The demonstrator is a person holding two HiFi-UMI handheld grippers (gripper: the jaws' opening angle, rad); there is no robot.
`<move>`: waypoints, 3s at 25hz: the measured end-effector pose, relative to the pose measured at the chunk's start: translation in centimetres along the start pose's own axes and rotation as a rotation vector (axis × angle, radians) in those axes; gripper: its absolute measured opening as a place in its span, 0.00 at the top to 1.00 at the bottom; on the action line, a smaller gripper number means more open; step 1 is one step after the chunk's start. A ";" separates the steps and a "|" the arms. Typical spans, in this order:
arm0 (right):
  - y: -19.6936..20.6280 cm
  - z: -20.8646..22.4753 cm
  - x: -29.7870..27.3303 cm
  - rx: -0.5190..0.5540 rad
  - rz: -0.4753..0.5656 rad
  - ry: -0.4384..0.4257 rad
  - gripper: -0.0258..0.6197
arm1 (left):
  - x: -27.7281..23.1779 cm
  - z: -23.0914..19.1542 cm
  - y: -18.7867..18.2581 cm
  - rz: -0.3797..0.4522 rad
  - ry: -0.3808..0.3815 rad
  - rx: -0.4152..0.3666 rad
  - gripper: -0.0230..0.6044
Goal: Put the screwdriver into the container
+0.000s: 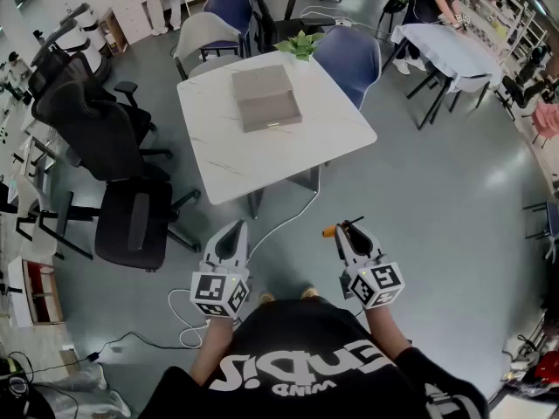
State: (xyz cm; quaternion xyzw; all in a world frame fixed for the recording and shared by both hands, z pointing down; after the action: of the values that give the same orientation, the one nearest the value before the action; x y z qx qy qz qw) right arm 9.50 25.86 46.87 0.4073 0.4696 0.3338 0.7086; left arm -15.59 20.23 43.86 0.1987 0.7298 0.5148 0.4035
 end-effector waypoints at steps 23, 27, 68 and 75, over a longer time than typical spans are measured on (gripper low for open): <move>1.0 3.1 3.5 0.058 -0.002 -0.115 0.85 | -1.0 6.5 2.1 -0.002 -0.054 0.043 0.94; 1.2 4.7 2.6 0.048 -0.012 -0.108 0.85 | -2.1 6.3 1.6 0.008 -0.072 0.027 0.94; -15.6 10.6 -25.9 0.028 0.002 -0.045 0.85 | -24.2 -14.6 -12.2 -0.008 0.026 -0.003 0.94; -18.0 11.5 -29.0 0.041 -0.005 -0.056 0.85 | -26.3 -16.2 -13.5 -0.021 0.029 0.002 0.94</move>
State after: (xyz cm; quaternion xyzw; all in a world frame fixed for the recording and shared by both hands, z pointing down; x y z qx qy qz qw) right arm 12.16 -10.01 44.91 0.4297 0.4576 0.3107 0.7137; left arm -11.10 -13.13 43.99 0.1841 0.7382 0.5125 0.3982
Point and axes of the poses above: the fingertips, and each gripper's own axes: x backward along the fingers, z to its right, y out of its underside, the point moved 4 cm from there along x, backward along the fingers, and after that the axes turned 14 degrees about -z, right-handed, at the moved point
